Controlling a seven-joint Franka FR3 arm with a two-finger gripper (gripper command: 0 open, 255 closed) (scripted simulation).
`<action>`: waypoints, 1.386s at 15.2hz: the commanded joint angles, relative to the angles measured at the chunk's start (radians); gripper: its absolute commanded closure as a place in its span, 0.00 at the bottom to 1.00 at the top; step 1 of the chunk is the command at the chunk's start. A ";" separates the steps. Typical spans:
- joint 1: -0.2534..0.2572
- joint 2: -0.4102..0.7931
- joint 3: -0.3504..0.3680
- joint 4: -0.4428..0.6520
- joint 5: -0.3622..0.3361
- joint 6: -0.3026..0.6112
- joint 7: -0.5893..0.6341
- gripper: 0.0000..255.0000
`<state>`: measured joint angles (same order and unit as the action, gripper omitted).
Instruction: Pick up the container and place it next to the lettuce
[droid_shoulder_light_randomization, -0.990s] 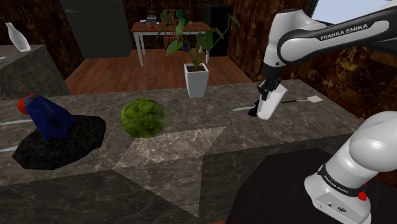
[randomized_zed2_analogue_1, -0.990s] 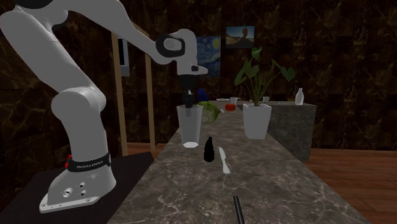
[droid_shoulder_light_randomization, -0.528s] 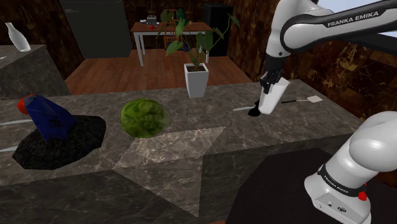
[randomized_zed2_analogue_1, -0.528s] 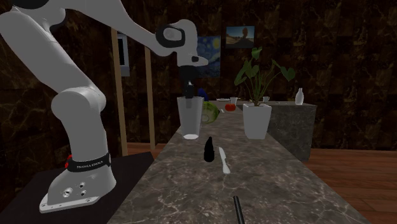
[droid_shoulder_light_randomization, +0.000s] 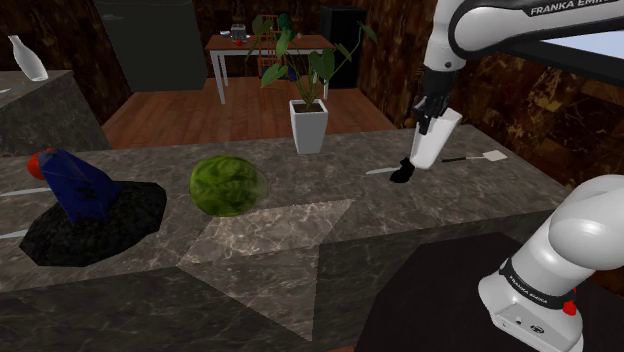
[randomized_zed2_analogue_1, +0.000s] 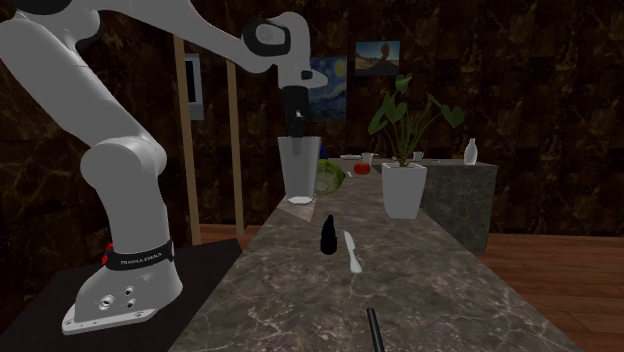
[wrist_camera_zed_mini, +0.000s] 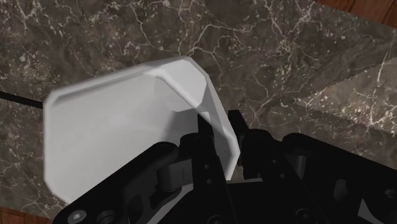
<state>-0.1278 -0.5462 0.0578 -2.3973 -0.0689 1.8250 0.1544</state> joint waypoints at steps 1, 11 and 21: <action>0.000 -0.001 0.000 0.027 0.001 -0.029 -0.002 1.00; -0.001 0.003 0.000 0.165 0.001 -0.162 -0.012 1.00; -0.003 0.029 0.000 0.321 0.001 -0.291 -0.022 1.00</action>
<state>-0.1310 -0.5196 0.0581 -2.0921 -0.0680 1.5469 0.1335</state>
